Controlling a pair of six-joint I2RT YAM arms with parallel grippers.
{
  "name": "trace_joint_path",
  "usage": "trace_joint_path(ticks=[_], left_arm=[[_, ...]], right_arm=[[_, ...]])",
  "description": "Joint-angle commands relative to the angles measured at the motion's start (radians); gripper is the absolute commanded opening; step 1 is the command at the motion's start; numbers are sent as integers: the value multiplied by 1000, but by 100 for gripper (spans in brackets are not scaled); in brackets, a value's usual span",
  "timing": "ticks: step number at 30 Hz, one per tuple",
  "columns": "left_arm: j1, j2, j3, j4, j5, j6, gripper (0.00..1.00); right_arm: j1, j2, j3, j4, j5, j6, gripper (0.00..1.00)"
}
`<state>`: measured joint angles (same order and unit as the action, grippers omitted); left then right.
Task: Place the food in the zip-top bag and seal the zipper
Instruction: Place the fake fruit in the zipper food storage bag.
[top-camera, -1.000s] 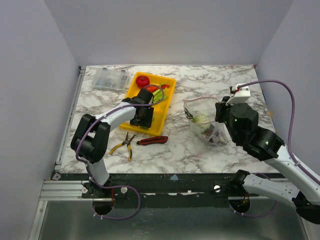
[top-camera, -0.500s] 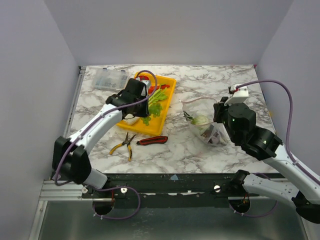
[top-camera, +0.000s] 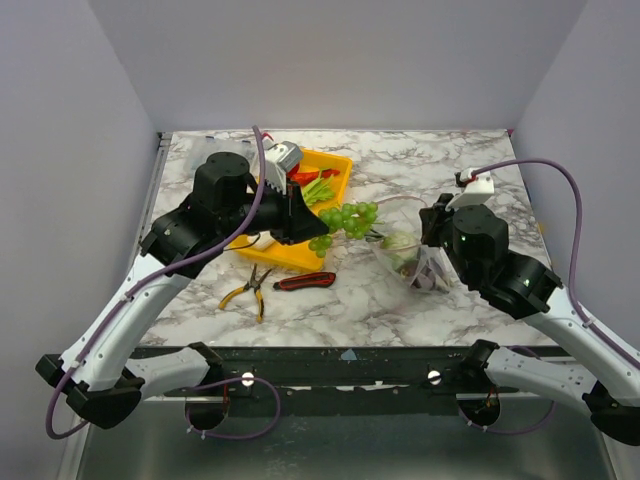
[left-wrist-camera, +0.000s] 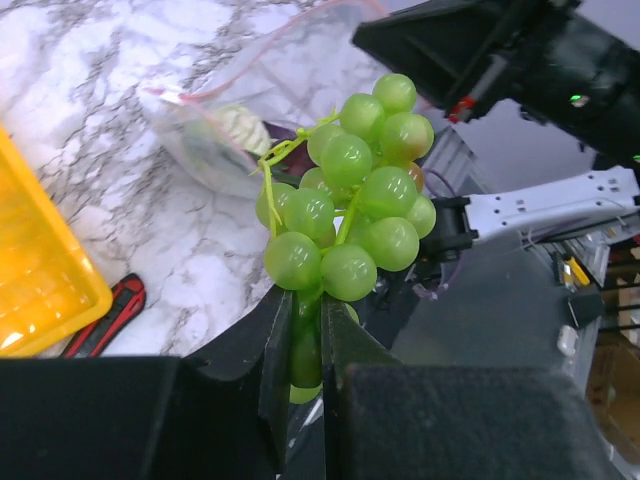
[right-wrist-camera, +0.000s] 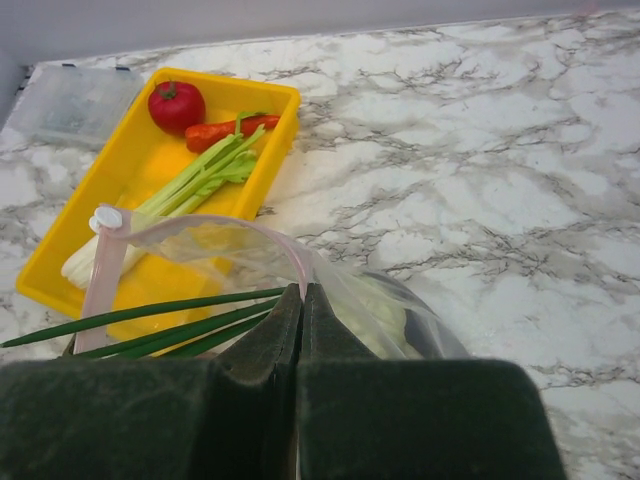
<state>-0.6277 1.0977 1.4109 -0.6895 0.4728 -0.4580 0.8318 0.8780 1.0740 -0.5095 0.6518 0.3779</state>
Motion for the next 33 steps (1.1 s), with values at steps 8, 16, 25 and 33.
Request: trace_joint_path(ticks=[8,16,25,33], left_arm=[[-53,76,92,-52,-114,-27,0],[-52,42,34,21,-238,-194,0],[-53,92,11,17,-218,-263,0],[-83,125,-10,116,-109,-323,0]], right_arm=[[0,-21,43,7,-49,70,1],[0,-16,47,-3,-49,73,0],[-1,-14,48,2,-50,73,0],[0,-3,48,11,-67,78,1]])
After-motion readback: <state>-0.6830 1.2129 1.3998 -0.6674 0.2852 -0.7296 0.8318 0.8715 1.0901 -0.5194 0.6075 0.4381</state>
